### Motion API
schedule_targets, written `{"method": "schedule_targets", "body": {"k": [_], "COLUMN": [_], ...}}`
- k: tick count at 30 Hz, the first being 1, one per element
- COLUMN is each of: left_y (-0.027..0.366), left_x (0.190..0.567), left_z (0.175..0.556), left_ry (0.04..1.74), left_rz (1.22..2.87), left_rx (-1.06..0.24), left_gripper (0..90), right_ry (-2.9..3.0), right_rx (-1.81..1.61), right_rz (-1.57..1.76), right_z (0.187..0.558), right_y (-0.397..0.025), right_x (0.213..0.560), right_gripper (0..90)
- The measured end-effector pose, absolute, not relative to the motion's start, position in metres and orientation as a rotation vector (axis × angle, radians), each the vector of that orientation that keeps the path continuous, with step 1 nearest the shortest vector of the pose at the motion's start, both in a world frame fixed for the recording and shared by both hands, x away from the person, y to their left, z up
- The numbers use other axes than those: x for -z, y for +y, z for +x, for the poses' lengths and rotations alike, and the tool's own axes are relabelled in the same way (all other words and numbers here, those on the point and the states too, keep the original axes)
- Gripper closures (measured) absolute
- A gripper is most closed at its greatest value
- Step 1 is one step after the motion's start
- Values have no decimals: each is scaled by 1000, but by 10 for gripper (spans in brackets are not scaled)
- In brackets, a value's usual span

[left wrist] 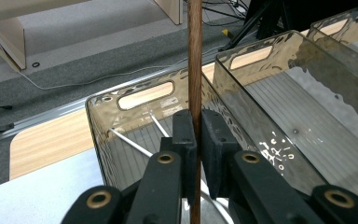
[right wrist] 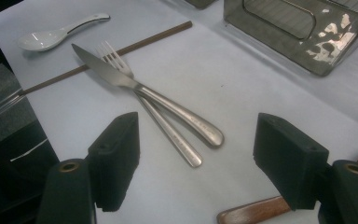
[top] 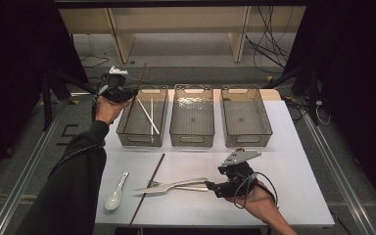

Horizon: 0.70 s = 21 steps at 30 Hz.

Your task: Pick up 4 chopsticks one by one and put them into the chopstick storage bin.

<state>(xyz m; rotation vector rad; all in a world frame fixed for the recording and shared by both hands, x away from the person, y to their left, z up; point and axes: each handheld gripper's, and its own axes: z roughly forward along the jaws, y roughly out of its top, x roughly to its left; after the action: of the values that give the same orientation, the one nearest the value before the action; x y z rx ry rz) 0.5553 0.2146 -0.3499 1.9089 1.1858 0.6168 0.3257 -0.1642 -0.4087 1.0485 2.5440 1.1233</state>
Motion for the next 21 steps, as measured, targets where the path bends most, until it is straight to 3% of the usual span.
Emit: {"method": "schedule_targets", "body": {"k": [21], "left_y": [213], "left_x": [365], "left_z": [555], "left_ry": [1191], "left_rz": [1935], "left_rx": [-616], "left_gripper": [837], "right_ry": [2541], "right_rx": [-1123], "right_rz": [1048], "right_z": [325], "right_y": [-164], "right_x": [408], "right_gripper": [323]}}
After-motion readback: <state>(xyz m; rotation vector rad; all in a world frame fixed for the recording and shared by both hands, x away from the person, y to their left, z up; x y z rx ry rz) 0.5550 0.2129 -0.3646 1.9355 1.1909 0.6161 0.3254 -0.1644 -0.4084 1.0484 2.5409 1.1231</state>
